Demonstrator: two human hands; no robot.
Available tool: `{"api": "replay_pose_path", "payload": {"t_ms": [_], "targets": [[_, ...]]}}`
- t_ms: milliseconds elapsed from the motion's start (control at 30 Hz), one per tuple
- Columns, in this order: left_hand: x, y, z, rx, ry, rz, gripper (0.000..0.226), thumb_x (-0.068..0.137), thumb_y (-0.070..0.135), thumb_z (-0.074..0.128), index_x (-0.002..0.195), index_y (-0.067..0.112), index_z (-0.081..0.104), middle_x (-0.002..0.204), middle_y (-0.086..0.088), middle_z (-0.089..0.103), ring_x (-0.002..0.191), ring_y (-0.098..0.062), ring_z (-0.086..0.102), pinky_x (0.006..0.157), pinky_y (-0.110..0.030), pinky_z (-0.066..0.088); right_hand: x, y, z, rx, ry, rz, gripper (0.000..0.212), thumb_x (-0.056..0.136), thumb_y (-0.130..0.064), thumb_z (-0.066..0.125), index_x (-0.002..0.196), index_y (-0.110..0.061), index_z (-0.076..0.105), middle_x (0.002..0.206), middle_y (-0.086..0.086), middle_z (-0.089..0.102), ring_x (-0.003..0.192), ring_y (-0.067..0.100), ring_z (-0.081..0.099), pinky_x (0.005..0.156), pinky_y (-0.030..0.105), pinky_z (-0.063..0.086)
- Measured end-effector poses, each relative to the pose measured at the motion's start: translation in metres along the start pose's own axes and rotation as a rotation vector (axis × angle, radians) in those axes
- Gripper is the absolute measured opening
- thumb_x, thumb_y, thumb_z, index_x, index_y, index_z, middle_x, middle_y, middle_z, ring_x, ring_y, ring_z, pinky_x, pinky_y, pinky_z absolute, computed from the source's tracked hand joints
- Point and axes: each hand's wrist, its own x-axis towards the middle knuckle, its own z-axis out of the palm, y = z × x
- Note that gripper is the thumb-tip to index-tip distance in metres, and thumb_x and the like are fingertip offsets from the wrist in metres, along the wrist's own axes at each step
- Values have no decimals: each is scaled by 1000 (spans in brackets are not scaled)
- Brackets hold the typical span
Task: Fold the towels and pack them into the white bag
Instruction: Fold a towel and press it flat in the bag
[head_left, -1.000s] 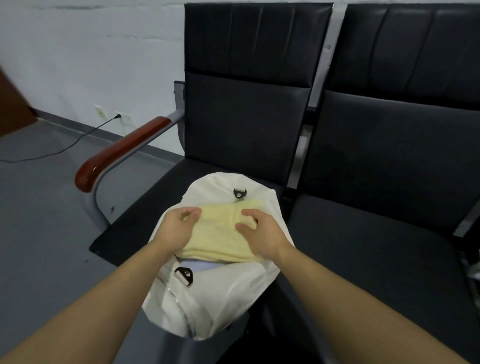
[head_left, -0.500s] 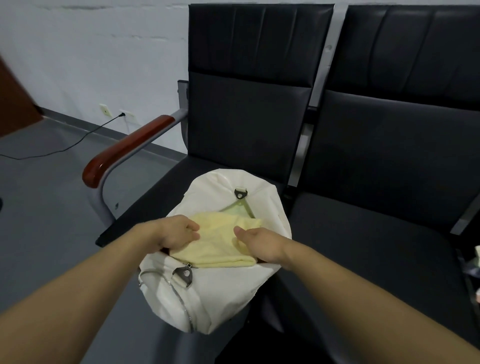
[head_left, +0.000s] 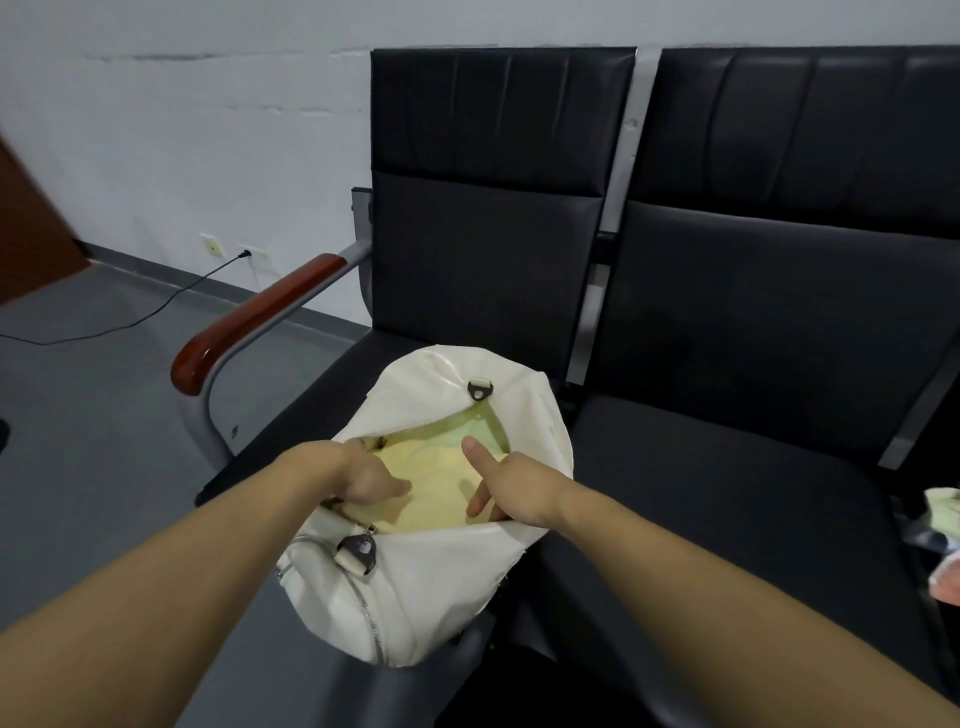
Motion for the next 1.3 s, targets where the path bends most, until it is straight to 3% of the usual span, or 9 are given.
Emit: {"api": "replay_pose_path", "payload": {"t_ms": [133, 233, 400, 467, 533, 633, 833, 1033, 1300], "targets": [[-5, 10, -1, -73, 84, 151, 56, 110, 48, 22, 134, 17, 61, 145, -12, 49, 137, -30, 41, 117, -41, 30, 2, 6, 4, 61, 63, -58, 83, 94, -78, 20, 90, -19, 78, 87, 0, 70, 91, 15, 64, 87, 28, 40], [-5, 16, 8, -235, -113, 196, 80, 102, 68, 14, 103, 17, 76, 114, -6, 73, 105, -18, 66, 111, -38, 39, 2, 7, 10, 75, 10, -77, 87, 88, -85, 20, 83, -22, 81, 91, -2, 70, 95, 15, 63, 96, 30, 41], [9, 7, 19, -184, -416, 12, 123, 59, 104, 17, 128, 17, 69, 133, -6, 66, 127, -22, 58, 119, -41, 33, 4, 5, 13, 56, -48, -63, 98, 77, -95, 14, 86, -24, 81, 111, -7, 72, 112, 14, 59, 105, 34, 35], [8, 10, 22, -143, -435, -34, 104, 77, 94, 23, 147, 22, 51, 157, -10, 44, 146, -28, 39, 123, -43, 27, 4, 3, 12, 69, -59, -81, 97, 80, -93, 13, 92, -23, 81, 113, -6, 71, 112, 15, 60, 102, 32, 35], [11, 10, 25, -131, -382, -39, 99, 83, 88, 22, 159, 25, 30, 167, -10, 21, 155, -29, 19, 125, -44, 19, 4, 2, 14, 59, -52, -94, 94, 84, -89, 14, 95, -24, 80, 113, -5, 72, 109, 15, 61, 97, 30, 37], [10, 10, 21, -169, -309, -44, 115, 74, 95, 14, 159, 19, 29, 164, -8, 31, 149, -27, 30, 122, -44, 21, 8, 3, 18, 22, -16, -115, 95, 83, -90, 11, 91, -26, 80, 109, -6, 73, 104, 16, 62, 100, 33, 42], [10, 15, 10, -410, 99, 31, 93, 95, 78, 11, 94, 8, 71, 93, -8, 75, 83, -26, 70, 100, -40, 49, 3, 15, 10, 60, 179, -164, 75, 97, -73, 20, 103, -23, 76, 107, -12, 72, 104, 9, 62, 99, 31, 44], [-3, 61, 9, -433, 516, 240, 71, 99, 71, 20, 130, 19, 58, 129, -3, 62, 116, -25, 56, 101, -42, 43, -20, 53, -44, -276, 487, -185, 53, 101, -62, 30, 127, -29, 62, 126, -6, 61, 118, 17, 55, 102, 41, 45], [-37, 245, 45, -184, 542, 570, 76, 99, 71, 20, 159, 25, 28, 166, -8, 26, 153, -24, 24, 123, -44, 22, -124, 174, -123, -408, 582, 93, 63, 102, -62, 30, 153, -26, 37, 160, -2, 34, 145, 21, 34, 119, 39, 29]]}}
